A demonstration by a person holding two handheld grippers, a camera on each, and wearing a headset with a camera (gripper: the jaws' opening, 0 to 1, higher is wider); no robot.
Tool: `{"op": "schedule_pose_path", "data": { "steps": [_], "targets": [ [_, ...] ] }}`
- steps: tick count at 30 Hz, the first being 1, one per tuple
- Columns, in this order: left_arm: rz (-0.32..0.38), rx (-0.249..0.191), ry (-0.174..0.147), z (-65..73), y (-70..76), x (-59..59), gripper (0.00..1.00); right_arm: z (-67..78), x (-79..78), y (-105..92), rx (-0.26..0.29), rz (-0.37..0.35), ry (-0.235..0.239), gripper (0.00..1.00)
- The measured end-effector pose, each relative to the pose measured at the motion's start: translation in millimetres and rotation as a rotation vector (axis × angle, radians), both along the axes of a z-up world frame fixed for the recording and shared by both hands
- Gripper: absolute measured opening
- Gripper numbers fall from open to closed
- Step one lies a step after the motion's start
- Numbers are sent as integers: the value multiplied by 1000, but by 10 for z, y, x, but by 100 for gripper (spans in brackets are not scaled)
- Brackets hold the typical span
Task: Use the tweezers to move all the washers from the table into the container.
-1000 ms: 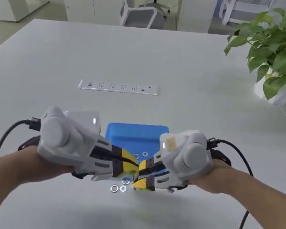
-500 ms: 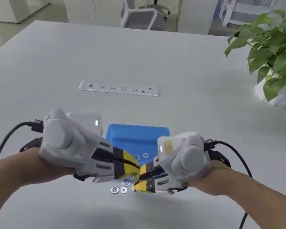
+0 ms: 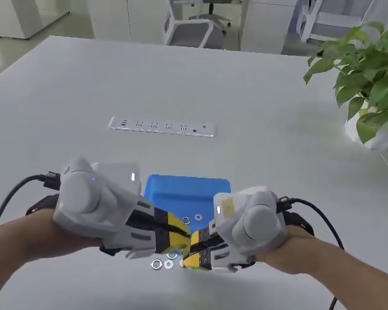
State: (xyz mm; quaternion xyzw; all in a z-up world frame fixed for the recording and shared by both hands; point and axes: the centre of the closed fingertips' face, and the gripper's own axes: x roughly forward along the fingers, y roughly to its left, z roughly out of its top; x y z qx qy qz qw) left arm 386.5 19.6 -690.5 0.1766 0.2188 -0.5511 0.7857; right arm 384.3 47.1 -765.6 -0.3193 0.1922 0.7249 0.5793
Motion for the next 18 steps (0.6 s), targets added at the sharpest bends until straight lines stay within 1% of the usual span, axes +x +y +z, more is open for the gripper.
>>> {"op": "schedule_pose_path", "data": {
  "steps": [4,7,12,16,18],
  "targets": [
    [12,-2,-6,14,19,22,14,70,-10,6,8,-3,-3,9],
    [19,-5,-8,42,34,15,17,114,-27,4,10,-4,-5,9],
    [39,-25,-9,111,65,-2,25,189,-50,-3,13,-14,-4,9],
    [64,-48,5,163,86,-44,30,261,-64,-17,16,-24,-4,9],
    [75,-56,0,186,102,-63,32,297,-61,-28,18,-30,-4,9]
  ]
}}
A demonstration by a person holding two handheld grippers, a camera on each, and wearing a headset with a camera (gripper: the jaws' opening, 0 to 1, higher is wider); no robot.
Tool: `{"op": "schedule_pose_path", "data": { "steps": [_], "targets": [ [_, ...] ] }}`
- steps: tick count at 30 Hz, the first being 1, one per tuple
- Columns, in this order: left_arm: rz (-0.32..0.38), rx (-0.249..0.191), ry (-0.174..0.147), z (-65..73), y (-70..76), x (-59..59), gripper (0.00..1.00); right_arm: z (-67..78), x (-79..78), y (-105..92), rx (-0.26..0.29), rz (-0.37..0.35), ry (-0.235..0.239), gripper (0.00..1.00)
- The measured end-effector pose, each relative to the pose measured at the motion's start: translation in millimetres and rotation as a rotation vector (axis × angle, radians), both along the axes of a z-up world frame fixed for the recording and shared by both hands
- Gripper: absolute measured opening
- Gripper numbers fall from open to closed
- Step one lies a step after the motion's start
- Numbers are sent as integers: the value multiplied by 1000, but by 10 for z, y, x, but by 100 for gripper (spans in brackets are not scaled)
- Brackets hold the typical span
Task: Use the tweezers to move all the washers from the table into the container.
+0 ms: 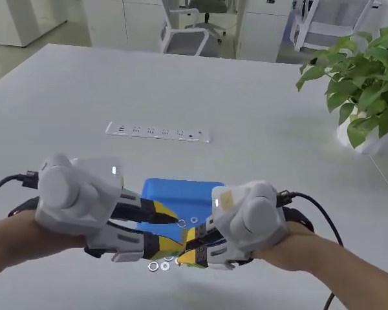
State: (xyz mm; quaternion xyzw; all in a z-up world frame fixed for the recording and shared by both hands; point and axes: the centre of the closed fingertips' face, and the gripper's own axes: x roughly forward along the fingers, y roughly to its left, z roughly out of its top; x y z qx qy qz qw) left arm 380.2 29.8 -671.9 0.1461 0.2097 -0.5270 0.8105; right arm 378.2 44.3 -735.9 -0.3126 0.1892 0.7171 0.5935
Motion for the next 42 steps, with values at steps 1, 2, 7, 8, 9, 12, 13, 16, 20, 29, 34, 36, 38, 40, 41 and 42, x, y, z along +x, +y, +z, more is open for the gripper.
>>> {"op": "schedule_pose_path", "data": {
  "steps": [1,2,7,8,9,12,13,16,20,29,34,36,38,40,41,42],
  "targets": [
    [5,-4,1,8,5,-8,32,13,4,-5,1,-4,1,9],
    [13,-9,5,16,9,-15,33,32,13,-12,2,-9,-2,9],
    [28,-27,16,48,26,-71,40,104,26,-31,2,-22,-1,9],
    [29,-26,16,51,33,-79,41,120,29,-33,2,-25,0,9],
    [31,-25,17,52,40,-84,42,144,37,-32,7,-29,-1,9],
    [48,-34,28,58,77,-109,49,196,51,-37,11,-41,-1,9],
    [50,-37,28,61,84,-119,51,219,64,-40,12,-44,-4,9],
    [67,-50,31,62,122,-136,55,276,96,-47,18,-52,-9,9],
    [96,-65,29,54,173,-151,63,355,141,-55,27,-63,-12,9],
    [152,-96,35,48,246,-127,80,485,237,-50,43,-73,-20,9],
    [177,-106,39,39,281,-123,86,531,309,-36,53,-76,-27,9],
    [184,-108,45,31,296,-129,88,540,337,-29,56,-78,-28,9],
    [191,-105,43,22,321,-132,89,542,359,-26,53,-74,-35,9],
    [198,-109,44,20,337,-136,91,546,372,-23,54,-72,-36,9],
    [203,-110,46,17,345,-138,93,548,386,-19,57,-70,-38,9],
    [210,-110,43,14,356,-137,94,548,394,-16,57,-69,-38,9]
  ]
}}
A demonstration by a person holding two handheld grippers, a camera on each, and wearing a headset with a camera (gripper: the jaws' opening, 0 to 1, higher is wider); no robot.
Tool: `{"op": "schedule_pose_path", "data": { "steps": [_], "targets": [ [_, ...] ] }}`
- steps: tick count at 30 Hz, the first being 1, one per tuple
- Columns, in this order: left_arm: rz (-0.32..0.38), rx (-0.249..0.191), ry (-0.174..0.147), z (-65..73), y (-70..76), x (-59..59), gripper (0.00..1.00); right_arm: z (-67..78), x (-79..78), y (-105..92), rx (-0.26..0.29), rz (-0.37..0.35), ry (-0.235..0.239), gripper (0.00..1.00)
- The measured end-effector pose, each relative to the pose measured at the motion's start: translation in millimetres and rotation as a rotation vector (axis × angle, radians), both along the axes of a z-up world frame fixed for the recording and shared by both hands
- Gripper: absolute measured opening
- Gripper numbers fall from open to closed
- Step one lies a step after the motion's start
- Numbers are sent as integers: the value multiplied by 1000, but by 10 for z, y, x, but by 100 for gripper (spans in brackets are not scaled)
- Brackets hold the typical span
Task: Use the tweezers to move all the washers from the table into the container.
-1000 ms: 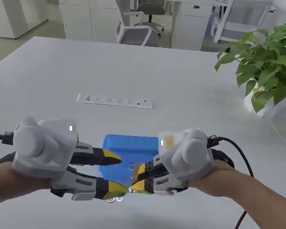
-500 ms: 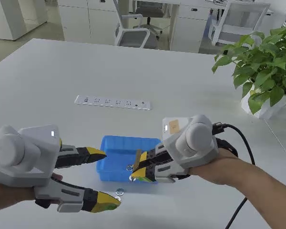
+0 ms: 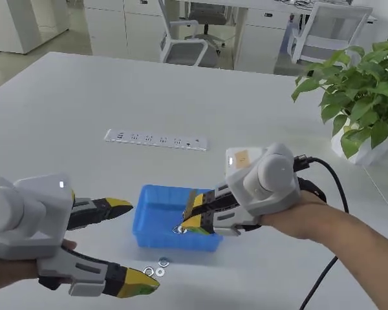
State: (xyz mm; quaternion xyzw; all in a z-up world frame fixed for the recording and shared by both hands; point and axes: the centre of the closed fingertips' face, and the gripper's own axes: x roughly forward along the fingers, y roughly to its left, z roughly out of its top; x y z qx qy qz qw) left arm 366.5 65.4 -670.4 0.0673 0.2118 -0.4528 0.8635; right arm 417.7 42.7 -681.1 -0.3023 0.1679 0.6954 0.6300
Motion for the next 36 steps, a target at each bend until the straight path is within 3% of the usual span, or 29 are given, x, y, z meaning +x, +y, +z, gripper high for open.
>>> {"op": "schedule_pose_path", "data": {
  "steps": [15,36],
  "targets": [
    [14,-3,-5,-66,61,-60,99,-139,155,-6,-15,-1,0,9],
    [18,1,5,-156,66,-23,99,-400,437,39,-23,-34,3,9]
  ]
}}
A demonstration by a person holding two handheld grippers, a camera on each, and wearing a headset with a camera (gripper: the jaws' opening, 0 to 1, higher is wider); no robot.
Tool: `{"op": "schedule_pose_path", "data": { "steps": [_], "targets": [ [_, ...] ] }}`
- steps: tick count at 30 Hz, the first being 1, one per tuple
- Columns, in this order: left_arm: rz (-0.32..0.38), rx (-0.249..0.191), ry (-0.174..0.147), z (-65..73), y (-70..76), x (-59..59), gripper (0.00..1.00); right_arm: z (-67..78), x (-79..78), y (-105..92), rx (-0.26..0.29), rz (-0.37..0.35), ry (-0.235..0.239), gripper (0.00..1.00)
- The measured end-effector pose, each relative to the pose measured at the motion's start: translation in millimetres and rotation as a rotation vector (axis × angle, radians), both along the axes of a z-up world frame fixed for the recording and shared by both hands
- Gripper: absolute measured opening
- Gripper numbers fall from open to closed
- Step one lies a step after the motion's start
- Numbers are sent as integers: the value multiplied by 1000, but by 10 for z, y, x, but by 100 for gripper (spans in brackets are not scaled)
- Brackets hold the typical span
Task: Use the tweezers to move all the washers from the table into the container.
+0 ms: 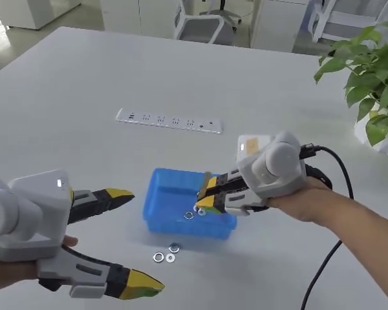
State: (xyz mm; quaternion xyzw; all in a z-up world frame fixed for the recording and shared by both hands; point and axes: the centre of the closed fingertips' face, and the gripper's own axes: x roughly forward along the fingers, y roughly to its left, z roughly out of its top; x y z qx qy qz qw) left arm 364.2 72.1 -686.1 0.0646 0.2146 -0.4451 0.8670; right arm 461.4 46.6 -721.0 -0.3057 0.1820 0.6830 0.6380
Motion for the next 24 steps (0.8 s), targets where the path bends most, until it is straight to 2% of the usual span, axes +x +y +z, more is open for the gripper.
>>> {"op": "schedule_pose_path", "data": {
  "steps": [24],
  "targets": [
    [37,-39,-3,30,61,103,98,-300,244,117,-11,-8,4,9]
  ]
}}
